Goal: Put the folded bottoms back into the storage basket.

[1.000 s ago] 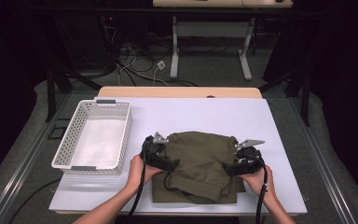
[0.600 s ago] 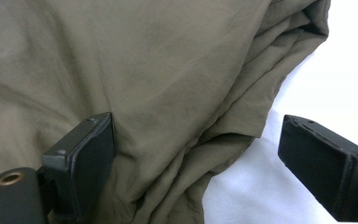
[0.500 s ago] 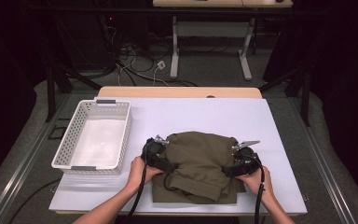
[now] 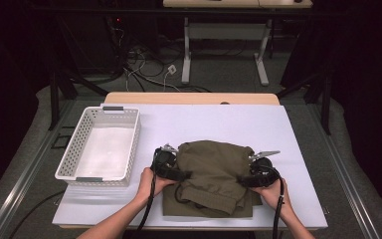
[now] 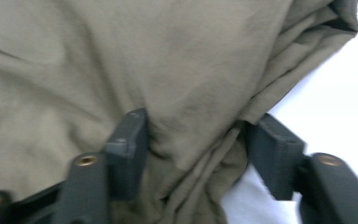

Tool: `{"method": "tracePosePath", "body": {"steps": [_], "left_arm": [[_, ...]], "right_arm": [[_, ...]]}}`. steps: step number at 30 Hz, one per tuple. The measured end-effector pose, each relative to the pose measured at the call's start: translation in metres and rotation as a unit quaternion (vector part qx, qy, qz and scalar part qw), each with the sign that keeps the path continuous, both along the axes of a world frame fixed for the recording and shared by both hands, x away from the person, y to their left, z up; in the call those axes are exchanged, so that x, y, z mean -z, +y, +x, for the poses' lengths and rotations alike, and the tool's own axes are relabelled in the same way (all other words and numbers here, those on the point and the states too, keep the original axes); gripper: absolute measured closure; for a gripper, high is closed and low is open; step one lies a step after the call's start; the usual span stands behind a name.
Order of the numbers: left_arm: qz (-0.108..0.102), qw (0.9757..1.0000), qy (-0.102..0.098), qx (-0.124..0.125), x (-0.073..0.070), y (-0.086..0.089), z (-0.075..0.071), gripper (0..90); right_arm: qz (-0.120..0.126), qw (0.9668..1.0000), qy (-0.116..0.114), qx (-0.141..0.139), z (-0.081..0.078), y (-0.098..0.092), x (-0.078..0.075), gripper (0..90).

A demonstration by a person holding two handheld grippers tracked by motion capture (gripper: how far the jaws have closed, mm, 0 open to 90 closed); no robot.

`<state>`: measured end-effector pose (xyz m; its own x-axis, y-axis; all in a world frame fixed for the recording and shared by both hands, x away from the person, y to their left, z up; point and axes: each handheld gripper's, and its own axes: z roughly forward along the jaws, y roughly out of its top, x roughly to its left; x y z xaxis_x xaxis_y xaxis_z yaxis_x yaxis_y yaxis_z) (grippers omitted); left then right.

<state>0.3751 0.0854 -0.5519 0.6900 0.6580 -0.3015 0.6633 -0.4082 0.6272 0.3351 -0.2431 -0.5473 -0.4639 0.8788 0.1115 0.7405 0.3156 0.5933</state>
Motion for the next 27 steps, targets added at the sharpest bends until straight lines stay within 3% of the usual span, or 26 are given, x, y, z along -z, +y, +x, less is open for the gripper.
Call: {"method": "tracePosePath", "body": {"steps": [1, 8, 14, 27], "left_arm": [[-0.011, 0.9999, 0.006, 0.003, 0.0007, 0.0, 0.0, 37.8], [-0.032, 0.9993, 0.013, 0.015, 0.0042, -0.0015, 0.0019, 58.7], [-0.051, 0.9983, 0.016, 0.024, 0.0075, -0.0008, 0.0044, 74.0], [-0.084, 0.9959, -0.001, 0.032, 0.0011, 0.0049, 0.0026, 80.6]], "right_arm": [[0.002, 1.0, -0.003, -0.004, 0.0001, 0.0007, 0.0002, 49.1], [0.023, 0.9995, 0.003, -0.02, -0.0001, 0.0028, 0.0007, 69.1], [0.042, 0.9985, -0.001, -0.034, 0.0002, 0.0008, 0.0025, 76.9], [0.043, 0.9976, -0.029, -0.046, -0.0037, 0.002, -0.001, 81.9]]}}
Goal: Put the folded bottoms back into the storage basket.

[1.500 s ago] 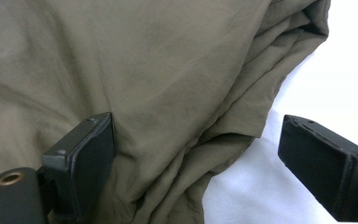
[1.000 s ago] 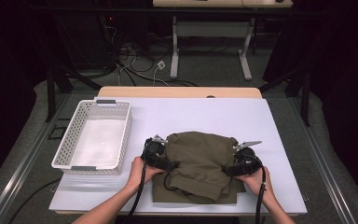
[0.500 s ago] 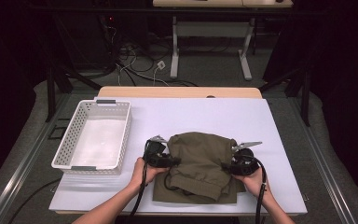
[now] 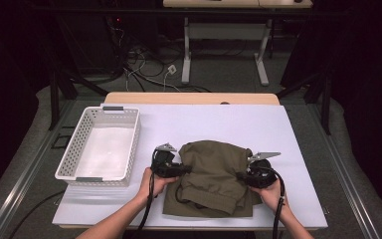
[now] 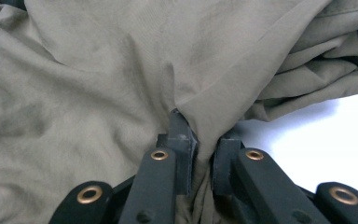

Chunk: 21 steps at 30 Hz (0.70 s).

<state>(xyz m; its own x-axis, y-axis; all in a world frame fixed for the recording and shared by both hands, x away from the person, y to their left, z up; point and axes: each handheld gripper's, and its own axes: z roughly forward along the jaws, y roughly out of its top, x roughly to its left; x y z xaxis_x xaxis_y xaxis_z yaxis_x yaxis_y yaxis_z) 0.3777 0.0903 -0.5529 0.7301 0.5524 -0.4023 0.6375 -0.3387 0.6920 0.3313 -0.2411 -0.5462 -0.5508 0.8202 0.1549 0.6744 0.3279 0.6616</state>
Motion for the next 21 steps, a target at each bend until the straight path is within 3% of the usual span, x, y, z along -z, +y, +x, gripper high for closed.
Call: {"method": "tracePosePath", "body": {"steps": [17, 21], "left_arm": [[-0.01, 0.9995, -0.026, 0.016, -0.014, 0.002, -0.003, 80.9], [-0.017, 0.9994, -0.025, 0.017, -0.016, 0.003, -0.004, 81.1]], "right_arm": [[0.004, 0.9996, -0.025, -0.014, -0.006, 0.003, -0.008, 82.4], [0.007, 0.9995, -0.028, -0.012, -0.007, 0.004, -0.01, 82.4]]}}
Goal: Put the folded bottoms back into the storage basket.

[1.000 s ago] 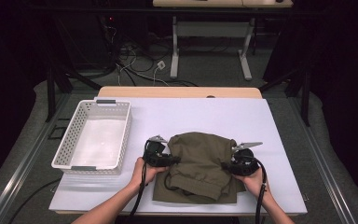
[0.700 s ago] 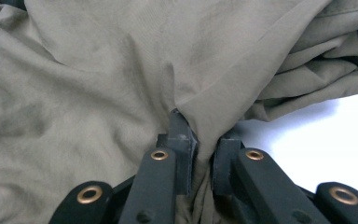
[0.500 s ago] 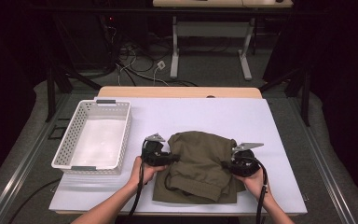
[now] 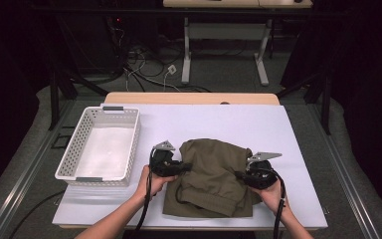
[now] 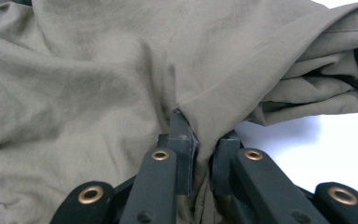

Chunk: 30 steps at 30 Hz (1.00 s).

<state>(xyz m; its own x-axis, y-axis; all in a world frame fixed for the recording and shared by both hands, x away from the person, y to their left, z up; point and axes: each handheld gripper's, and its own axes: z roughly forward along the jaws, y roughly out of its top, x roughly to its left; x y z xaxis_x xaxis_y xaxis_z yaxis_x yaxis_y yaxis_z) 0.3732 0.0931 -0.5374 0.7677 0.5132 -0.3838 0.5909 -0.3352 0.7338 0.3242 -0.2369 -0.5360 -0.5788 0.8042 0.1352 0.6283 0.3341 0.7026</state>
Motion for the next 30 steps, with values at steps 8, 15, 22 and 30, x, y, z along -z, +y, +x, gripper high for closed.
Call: {"method": "tracePosePath", "body": {"steps": [8, 15, 22, 30], "left_arm": [[-0.003, 0.9999, -0.012, 0.001, -0.008, 0.002, -0.005, 81.2], [-0.004, 0.9998, -0.018, 0.004, -0.014, 0.001, -0.006, 81.6], [-0.008, 0.9996, -0.026, 0.005, -0.022, 0.007, -0.008, 81.7], [-0.012, 0.9995, -0.029, -0.002, -0.03, 0.018, -0.01, 81.9]], "right_arm": [[0.008, 0.9999, -0.012, -0.006, -0.001, 0.003, -0.005, 82.5], [0.016, 0.9996, -0.019, -0.009, -0.002, 0.004, -0.01, 82.7], [0.014, 0.9995, -0.025, -0.011, 0.0, 0.01, -0.015, 82.8], [0.017, 0.9991, -0.034, -0.018, 0.003, 0.018, -0.021, 82.8]]}}
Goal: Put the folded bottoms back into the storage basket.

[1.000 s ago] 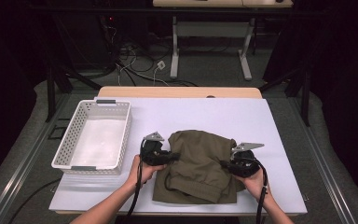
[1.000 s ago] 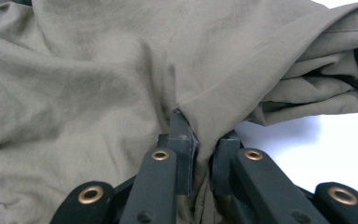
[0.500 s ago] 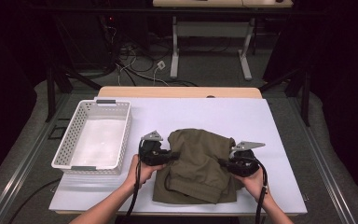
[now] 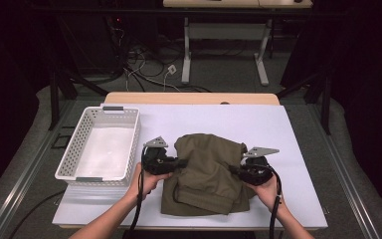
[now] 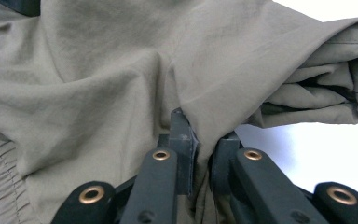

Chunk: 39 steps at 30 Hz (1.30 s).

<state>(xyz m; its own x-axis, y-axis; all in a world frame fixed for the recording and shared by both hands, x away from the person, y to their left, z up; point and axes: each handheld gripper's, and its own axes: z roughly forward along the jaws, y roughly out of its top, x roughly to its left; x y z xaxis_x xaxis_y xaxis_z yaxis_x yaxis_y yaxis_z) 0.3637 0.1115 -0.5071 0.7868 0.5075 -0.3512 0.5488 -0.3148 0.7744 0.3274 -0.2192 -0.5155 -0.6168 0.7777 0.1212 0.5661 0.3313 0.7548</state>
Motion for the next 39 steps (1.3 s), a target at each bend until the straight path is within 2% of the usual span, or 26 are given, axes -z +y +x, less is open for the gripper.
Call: {"method": "tracePosePath", "body": {"steps": [6, 15, 26, 39], "left_arm": [[-0.012, 0.9999, -0.009, -0.007, -0.008, 0.009, -0.001, 81.9], [-0.008, 0.9992, -0.027, -0.026, -0.023, 0.023, -0.003, 82.2], [-0.005, 0.9979, -0.046, -0.044, -0.044, 0.041, -0.007, 82.3], [0.017, 0.996, -0.062, -0.063, -0.063, 0.06, -0.006, 82.3]], "right_arm": [[0.0, 0.9999, -0.011, -0.007, 0.001, 0.006, -0.008, 83.0], [-0.005, 0.9992, -0.031, -0.024, 0.008, 0.025, -0.022, 83.2], [0.009, 0.9978, -0.053, -0.038, 0.017, 0.044, -0.038, 83.5], [0.03, 0.9964, -0.061, -0.051, 0.029, 0.061, -0.05, 83.5]]}}
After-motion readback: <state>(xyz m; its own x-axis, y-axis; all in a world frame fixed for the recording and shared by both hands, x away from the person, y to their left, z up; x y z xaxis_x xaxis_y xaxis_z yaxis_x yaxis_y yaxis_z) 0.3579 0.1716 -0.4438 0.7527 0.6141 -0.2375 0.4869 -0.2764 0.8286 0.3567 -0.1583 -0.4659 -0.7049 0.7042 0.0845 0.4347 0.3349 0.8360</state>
